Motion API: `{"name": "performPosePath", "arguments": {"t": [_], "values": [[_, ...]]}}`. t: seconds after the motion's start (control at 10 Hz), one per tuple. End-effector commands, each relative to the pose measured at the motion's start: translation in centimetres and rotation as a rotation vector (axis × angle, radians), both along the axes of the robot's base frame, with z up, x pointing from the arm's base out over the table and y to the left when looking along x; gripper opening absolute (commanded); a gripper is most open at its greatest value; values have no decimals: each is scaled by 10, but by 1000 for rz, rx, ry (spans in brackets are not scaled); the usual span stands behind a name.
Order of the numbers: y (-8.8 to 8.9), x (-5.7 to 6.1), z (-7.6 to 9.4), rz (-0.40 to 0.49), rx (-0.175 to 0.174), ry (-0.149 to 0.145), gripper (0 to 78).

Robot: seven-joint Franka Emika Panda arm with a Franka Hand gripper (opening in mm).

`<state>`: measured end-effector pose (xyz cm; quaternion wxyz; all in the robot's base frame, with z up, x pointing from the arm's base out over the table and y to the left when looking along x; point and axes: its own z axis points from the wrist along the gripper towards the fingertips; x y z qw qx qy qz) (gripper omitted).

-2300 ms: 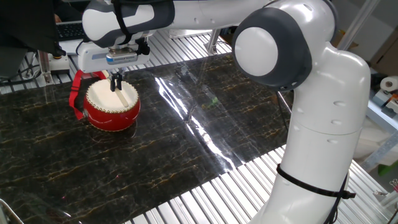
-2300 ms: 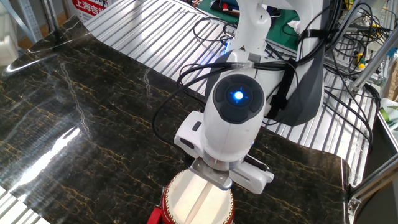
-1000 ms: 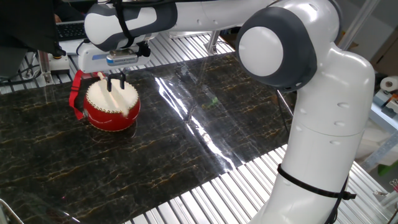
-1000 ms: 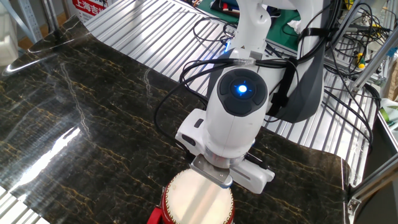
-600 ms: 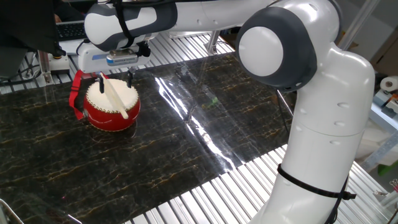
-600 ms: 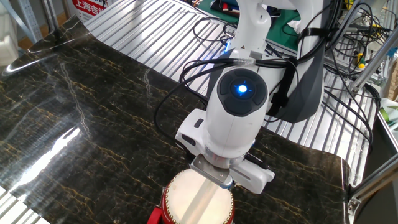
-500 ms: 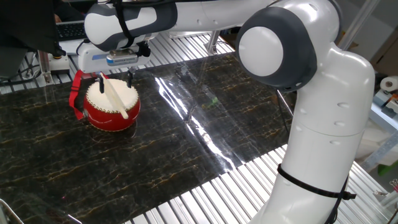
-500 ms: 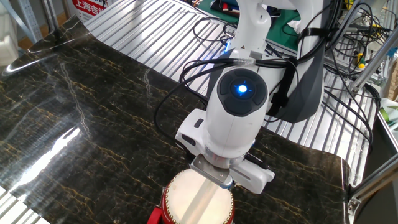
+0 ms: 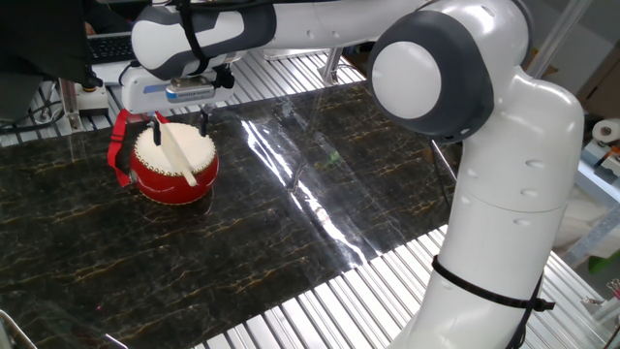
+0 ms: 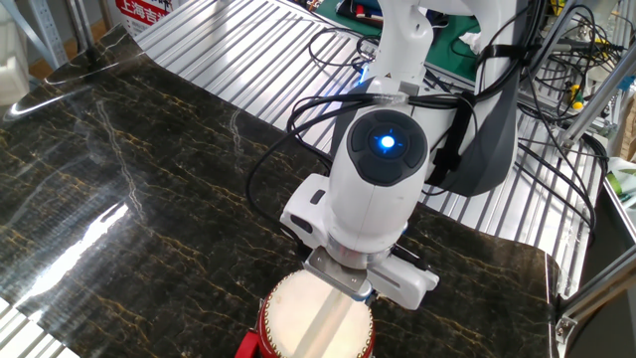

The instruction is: Play the drum

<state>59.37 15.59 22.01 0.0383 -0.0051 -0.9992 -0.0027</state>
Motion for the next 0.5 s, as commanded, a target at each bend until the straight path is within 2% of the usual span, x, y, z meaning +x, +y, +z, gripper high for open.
{"name": "performPosePath", "arguments": {"t": [0.1,0.3,0.4,0.5], "values": [[-16,0,50,52,-17,58,775],[-26,1,56,72,-29,67,775],[-39,3,58,101,-58,71,775],[-48,4,58,131,-74,79,775]]}}
